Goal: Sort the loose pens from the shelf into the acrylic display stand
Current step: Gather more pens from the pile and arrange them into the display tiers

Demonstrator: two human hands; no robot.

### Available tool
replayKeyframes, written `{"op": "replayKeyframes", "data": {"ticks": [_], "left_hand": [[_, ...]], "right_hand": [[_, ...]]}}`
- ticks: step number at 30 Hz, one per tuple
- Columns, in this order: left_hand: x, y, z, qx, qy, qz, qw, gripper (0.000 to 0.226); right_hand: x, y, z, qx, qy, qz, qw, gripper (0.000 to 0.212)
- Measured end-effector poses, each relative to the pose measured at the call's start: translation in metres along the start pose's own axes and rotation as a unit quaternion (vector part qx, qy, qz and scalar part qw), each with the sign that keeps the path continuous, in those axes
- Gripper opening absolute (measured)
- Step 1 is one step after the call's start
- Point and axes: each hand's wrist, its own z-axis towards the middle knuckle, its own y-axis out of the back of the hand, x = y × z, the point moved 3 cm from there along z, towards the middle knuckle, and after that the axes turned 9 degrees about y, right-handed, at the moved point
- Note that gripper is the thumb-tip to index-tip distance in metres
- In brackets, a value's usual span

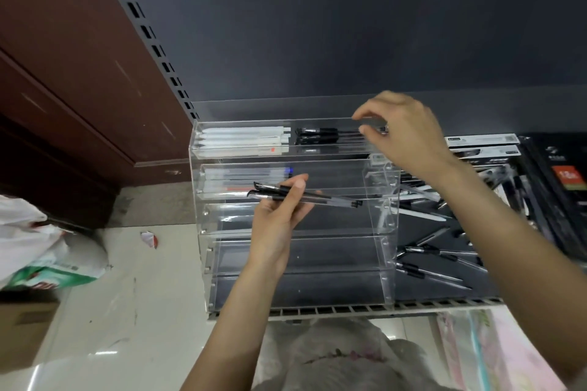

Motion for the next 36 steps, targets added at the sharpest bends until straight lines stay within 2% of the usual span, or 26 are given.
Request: {"op": "replayKeyframes", "data": {"ticks": [2,3,6,8,12,14,17,20,25,27,30,32,36], "left_hand": [[-0.002,-0.003,0.001,0.0,-0.005,0.001,1.0,0.022],[-0.003,-0.004,0.001,0.001,-0.009,0.001,1.0,0.02],[-0.004,-0.01,0.0,0.008,-0.02,-0.002,1.0,0.013],[-0.005,-0.014,-0.001,0.015,-0.035,0.0,0.999,0.012],[-0.008,-0.021,-0.004,0.035,-0.06,0.036,0.997,0.017],[-0.008,-0.021,-0.004,0.032,-0.064,0.045,0.996,0.016],[-0.008,-0.017,-0.003,0.018,-0.066,0.056,0.996,0.015],[-0.01,-0.013,-0.004,0.007,-0.057,0.05,0.997,0.013],[-0.01,-0.009,-0.005,-0.002,-0.063,0.04,0.997,0.016],[-0.01,-0.008,-0.005,-0.006,-0.062,0.042,0.997,0.016],[-0.012,-0.011,-0.005,-0.004,-0.062,0.041,0.997,0.011],[-0.013,-0.015,-0.005,0.002,-0.064,0.047,0.997,0.008],[-0.013,-0.025,-0.004,0.013,-0.074,0.045,0.996,0.008]], "right_hand": [[0.017,0.006,-0.011,-0.003,0.025,0.098,0.995,0.012],[0.027,0.006,-0.019,0.02,0.031,0.143,0.989,0.011],[0.044,-0.004,-0.036,0.118,0.014,0.175,0.977,0.012],[0.045,-0.01,-0.043,0.148,-0.007,0.2,0.969,0.012],[0.035,-0.004,-0.044,0.092,-0.035,0.255,0.962,0.009],[0.022,0.003,-0.041,0.029,-0.037,0.234,0.971,0.008],[-0.002,0.01,-0.029,-0.034,-0.027,0.125,0.991,0.007],[-0.012,0.005,-0.016,-0.004,-0.014,0.044,0.999,0.008],[-0.015,-0.004,-0.004,0.061,-0.008,0.014,0.998,0.013],[-0.011,-0.002,-0.003,0.06,0.002,-0.018,0.998,0.016],[0.012,0.005,-0.012,0.017,0.041,0.064,0.997,0.016],[0.032,0.002,-0.025,0.051,0.06,0.145,0.986,0.016],[0.042,-0.003,-0.043,0.068,0.055,0.182,0.979,0.013]]}}
